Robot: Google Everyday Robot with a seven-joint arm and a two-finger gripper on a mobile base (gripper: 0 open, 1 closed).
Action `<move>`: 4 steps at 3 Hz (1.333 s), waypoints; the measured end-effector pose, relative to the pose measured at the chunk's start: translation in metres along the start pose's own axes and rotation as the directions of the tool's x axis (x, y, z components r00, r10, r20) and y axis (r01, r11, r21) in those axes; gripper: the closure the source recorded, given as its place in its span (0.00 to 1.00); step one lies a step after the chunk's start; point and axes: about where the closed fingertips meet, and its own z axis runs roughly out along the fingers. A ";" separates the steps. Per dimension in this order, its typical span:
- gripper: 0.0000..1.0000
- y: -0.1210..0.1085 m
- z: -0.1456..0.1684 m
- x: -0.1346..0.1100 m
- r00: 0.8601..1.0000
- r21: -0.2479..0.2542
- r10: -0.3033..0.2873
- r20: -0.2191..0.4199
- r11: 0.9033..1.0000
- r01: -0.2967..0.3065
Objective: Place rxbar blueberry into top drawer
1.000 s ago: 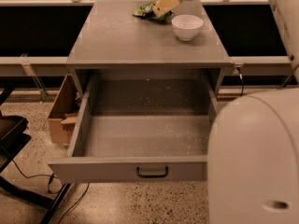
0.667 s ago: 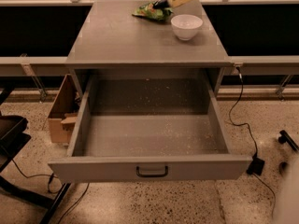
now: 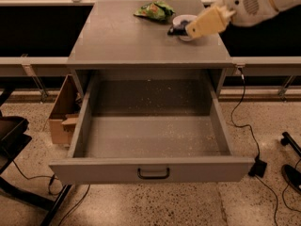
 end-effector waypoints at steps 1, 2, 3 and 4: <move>1.00 0.020 0.076 0.103 0.983 -0.122 0.008 -0.182 0.992 -0.031; 1.00 0.041 0.162 0.206 0.934 -0.286 -0.010 -0.358 0.953 -0.100; 1.00 0.037 0.222 0.254 0.910 -0.374 -0.026 -0.414 0.916 -0.144; 0.84 0.039 0.235 0.267 0.905 -0.391 -0.016 -0.425 0.905 -0.167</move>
Offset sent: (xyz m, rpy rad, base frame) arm -0.0039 0.0158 -0.4062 -0.2536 0.6320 0.3237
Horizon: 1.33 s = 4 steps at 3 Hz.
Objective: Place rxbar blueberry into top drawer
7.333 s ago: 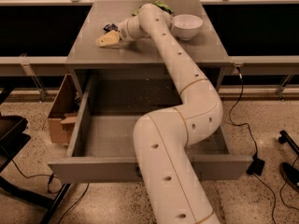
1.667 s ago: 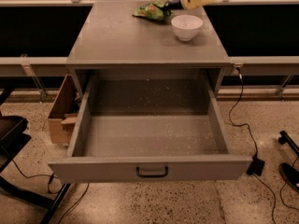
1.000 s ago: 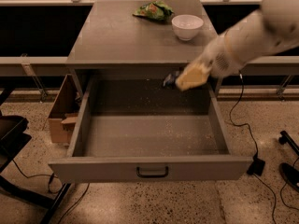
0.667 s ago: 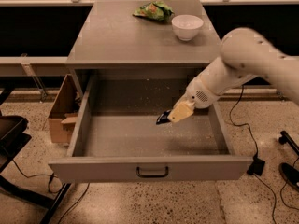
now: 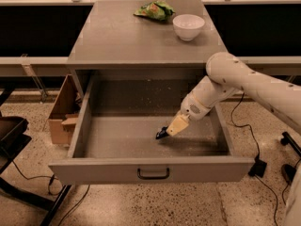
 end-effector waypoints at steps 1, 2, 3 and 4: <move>0.53 0.000 -0.001 -0.001 1.000 0.001 -0.001 0.000 1.000 0.001; 0.30 0.000 -0.001 -0.001 1.000 0.001 -0.001 0.000 1.000 0.001; 0.06 0.000 -0.001 -0.001 1.000 0.001 -0.001 0.000 1.000 0.001; 0.00 0.000 -0.001 -0.001 1.000 0.001 -0.002 0.000 1.000 0.002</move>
Offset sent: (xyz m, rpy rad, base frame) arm 0.0000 0.0002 0.0011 -0.0004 -0.0018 0.0005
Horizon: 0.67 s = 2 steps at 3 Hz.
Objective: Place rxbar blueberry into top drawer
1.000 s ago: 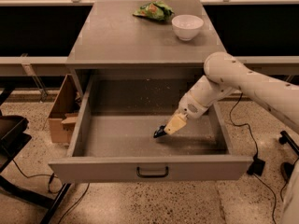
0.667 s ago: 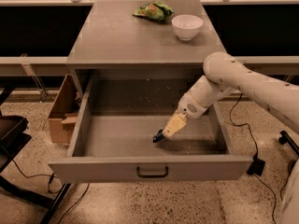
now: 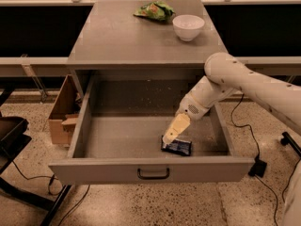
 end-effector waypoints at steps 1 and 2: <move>0.00 0.001 -0.002 -0.002 1.000 -0.001 -0.004 -0.003 1.000 0.004; 0.00 0.017 -0.040 -0.033 0.997 0.017 -0.062 -0.045 0.998 0.063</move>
Offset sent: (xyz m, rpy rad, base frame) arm 0.0111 0.0197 0.1354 -0.1059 -0.0846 0.1313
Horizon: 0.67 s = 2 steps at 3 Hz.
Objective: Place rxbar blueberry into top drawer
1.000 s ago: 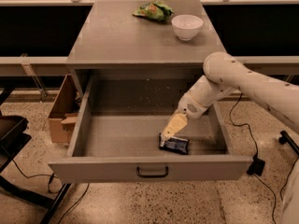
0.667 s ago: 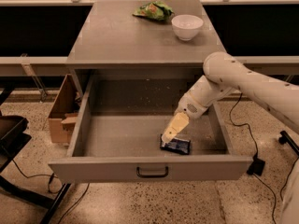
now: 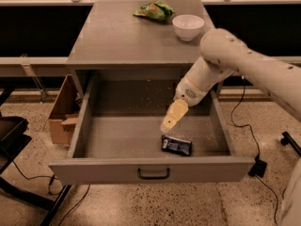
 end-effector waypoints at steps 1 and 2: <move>0.00 0.028 -0.095 -0.050 0.997 0.135 -0.077 -0.010 0.988 0.077; 0.00 0.044 -0.163 -0.065 0.996 0.285 -0.073 0.055 0.957 0.055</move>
Offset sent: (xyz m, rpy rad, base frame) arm 0.0008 -0.0444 0.2776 -0.0397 -0.4943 -0.2346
